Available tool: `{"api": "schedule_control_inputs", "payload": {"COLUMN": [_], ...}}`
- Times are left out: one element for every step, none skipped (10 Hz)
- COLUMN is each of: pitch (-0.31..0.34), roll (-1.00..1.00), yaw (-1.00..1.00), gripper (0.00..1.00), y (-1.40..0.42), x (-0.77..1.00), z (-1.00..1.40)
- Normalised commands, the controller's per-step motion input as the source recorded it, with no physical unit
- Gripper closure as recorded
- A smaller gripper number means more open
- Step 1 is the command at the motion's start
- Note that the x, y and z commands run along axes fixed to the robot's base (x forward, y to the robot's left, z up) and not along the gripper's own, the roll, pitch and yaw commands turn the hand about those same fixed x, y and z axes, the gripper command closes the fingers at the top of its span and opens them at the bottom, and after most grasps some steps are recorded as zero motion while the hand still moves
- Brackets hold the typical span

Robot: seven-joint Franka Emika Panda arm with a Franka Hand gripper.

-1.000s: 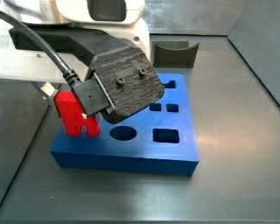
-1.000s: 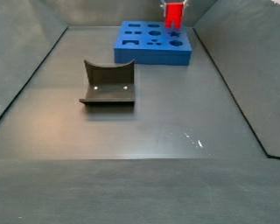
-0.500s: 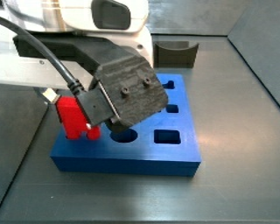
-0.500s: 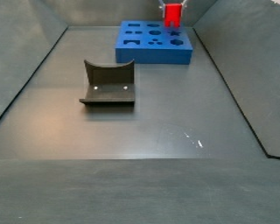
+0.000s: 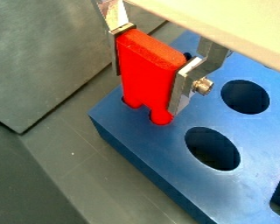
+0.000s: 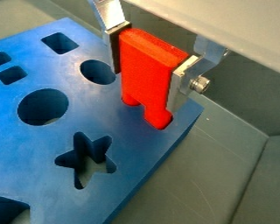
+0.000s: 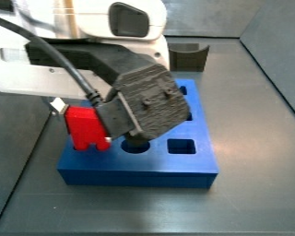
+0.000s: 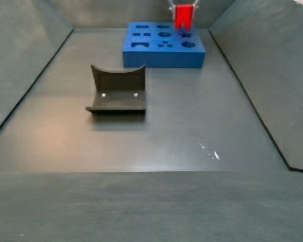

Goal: Insert the square-circle object.

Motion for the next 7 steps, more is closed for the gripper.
{"api": "schedule_control_inputs", "payload": {"pitch": [0.000,-0.026,-0.203,-0.027,-0.009,-0.009,0.000], "roll": [0.00,0.00,0.00,-0.03,0.00,-0.02,0.00], "yaw": [0.00,0.00,0.00,0.00,0.00,0.00,0.00], "gripper": [1.00,1.00,1.00,1.00,1.00,1.00,1.00], "y": [0.00,-0.03,0.00,0.00,0.00,0.01,0.00], "x": [0.36,0.29,0.00,0.00,0.00,0.00,0.00], "z": [-1.00,-1.00,-0.66,-0.07,0.00,0.00,0.00]}}
